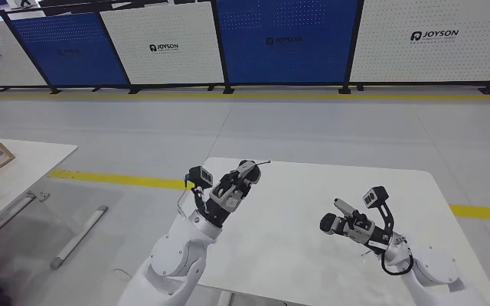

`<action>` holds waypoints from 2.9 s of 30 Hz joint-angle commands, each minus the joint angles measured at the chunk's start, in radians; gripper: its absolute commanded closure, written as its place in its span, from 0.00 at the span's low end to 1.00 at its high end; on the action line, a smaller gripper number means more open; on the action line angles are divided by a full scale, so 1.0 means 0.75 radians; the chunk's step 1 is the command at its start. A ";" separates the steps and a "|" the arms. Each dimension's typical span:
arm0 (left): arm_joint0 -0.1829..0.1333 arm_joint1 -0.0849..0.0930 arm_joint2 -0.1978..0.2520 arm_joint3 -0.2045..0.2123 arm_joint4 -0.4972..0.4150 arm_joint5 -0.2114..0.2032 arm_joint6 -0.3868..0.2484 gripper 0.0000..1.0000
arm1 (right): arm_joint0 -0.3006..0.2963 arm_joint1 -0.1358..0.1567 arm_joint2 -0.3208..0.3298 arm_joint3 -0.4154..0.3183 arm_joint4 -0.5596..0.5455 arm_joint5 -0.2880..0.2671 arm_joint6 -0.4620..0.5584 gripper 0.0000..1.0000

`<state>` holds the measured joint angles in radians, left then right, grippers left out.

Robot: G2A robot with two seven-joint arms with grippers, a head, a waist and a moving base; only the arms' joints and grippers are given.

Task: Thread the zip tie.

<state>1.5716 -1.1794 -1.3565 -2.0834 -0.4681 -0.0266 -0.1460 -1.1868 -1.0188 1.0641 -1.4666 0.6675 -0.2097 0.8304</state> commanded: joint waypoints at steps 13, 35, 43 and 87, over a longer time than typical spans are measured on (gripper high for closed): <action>-0.038 -0.005 0.126 0.309 0.181 0.104 -0.040 1.00 | 0.000 0.000 0.000 0.000 0.000 0.000 0.000 0.00; 0.021 -0.011 0.070 0.001 0.085 -0.099 0.011 1.00 | 0.000 0.000 0.000 0.000 0.000 0.000 0.000 0.00; 0.102 -0.002 0.006 -0.094 0.081 -0.089 -0.058 1.00 | 0.000 0.000 0.000 0.000 0.000 0.000 0.000 0.00; -0.039 -0.017 0.268 0.462 0.390 0.070 -0.144 1.00 | 0.000 0.000 0.000 0.000 0.000 0.000 0.000 0.00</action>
<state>1.5422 -1.1922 -1.1552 -1.7367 -0.1757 0.0264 -0.2544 -1.1868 -1.0188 1.0641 -1.4666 0.6675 -0.2097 0.8304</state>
